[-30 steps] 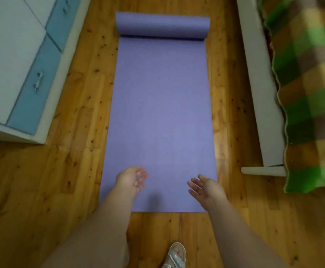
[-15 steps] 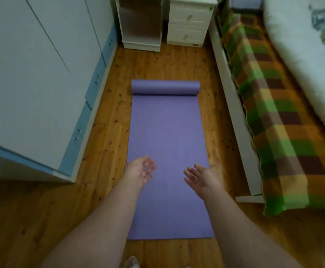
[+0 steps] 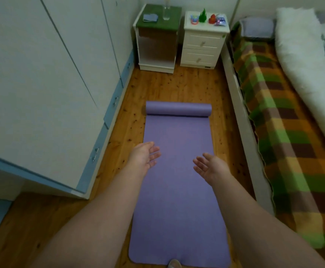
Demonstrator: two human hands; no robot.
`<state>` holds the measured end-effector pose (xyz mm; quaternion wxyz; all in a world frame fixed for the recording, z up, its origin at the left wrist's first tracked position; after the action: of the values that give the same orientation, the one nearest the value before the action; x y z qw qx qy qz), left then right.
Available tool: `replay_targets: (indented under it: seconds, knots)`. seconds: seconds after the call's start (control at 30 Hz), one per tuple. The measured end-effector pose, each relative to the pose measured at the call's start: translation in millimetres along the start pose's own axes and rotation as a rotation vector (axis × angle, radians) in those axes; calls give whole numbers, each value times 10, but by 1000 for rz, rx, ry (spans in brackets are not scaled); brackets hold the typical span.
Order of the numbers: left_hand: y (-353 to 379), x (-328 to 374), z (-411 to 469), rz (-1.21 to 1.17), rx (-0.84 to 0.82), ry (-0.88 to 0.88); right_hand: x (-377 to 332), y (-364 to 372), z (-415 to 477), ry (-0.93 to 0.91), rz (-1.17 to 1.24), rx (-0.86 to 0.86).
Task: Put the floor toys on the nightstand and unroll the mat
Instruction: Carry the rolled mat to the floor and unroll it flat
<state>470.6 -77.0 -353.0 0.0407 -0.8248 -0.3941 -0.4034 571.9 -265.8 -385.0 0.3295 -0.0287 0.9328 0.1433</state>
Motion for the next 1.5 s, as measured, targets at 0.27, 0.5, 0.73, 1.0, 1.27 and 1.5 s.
replay_targets:
  seconds: [0.27,0.5,0.73,1.0,1.27,1.5]
  knots:
    - [-407,874,430,226,140,133,-485,876,488,-35,-140,-19]
    - [-746,1908,1373,461,57,191,-834,1930,1208,-71,-115,24]
    - [-829,2682,2266,600,6,155,-1171,2707,1835,-56,-105,48]
    - [-415,2802,3146,600,-82,44,-1664,2631,2510,-41,-100,155]
    - [94,3071,4291,488,-31,-13,-2320,2538,3663,22,-120,141]
    - [488,2942,5321,402,-2,-139,-2767,2381,4753,73,-162,162]
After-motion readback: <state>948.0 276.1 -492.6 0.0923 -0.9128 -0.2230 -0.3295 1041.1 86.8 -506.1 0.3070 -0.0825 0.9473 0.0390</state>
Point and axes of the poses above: each hand's wrist, its own z-axis towards the middle knuckle, its own y-axis out of the palm, x = y × z, the point moved 7 cm from there along z, towards the middle knuckle, and after that the axes turned 9 degrees about -x, right-handed, at the moved point
